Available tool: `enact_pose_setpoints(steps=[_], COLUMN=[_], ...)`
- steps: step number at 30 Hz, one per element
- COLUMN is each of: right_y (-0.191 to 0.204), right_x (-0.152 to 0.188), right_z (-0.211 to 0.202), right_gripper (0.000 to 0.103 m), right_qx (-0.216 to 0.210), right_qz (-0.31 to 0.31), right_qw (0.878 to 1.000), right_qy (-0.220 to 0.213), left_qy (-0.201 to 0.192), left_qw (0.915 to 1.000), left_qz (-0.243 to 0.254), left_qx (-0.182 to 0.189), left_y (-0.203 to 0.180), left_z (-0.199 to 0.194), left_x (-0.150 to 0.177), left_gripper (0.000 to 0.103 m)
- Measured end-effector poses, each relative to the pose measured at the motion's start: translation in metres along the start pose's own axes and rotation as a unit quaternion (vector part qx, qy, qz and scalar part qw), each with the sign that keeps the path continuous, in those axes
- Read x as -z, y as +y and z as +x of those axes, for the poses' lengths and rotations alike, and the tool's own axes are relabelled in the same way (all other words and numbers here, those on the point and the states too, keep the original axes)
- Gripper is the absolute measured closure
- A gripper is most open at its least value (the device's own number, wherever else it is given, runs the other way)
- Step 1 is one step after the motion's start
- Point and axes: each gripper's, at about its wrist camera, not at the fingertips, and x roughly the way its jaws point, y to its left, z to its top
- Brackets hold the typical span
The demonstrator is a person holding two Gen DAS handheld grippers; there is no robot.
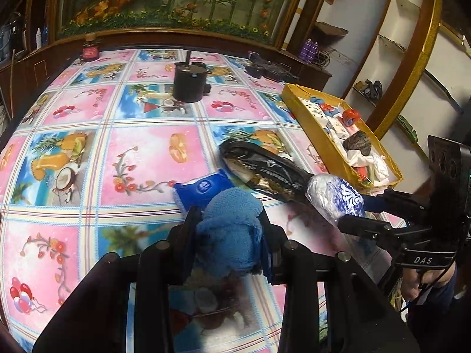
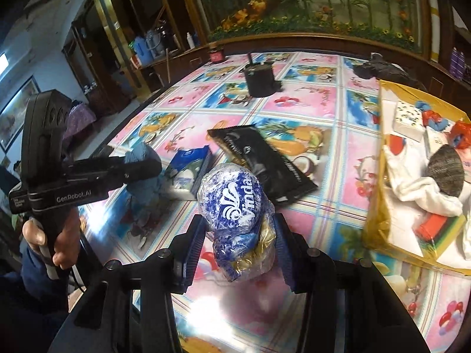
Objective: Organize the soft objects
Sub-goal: 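Carry blue towel in left tool while right tool carries 'Vinda' bag into box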
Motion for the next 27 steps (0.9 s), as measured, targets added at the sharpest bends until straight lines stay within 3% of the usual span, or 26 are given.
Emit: enact_pose_setpoints(steps=[8,27], right_y=[-0.019,-0.097], right_x=[0.011,0.024], right_z=[-0.019,-0.093], right_gripper=[0.057,0.057], right_qx=[0.005,0.015], right_qz=[0.024,0.105], right_qw=[1.000,0.990], right_qy=[-0.012,-0.094], left_qy=[0.007,0.013], left_qw=[0.9996,0.9948], left_qz=[0.028,0.085], left_qx=[0.007,0.055], left_y=[-0.033,-0.124], left_z=[0.007,0.040], left_x=[-0.010,-0.062], left_gripper=[0.070,0.070])
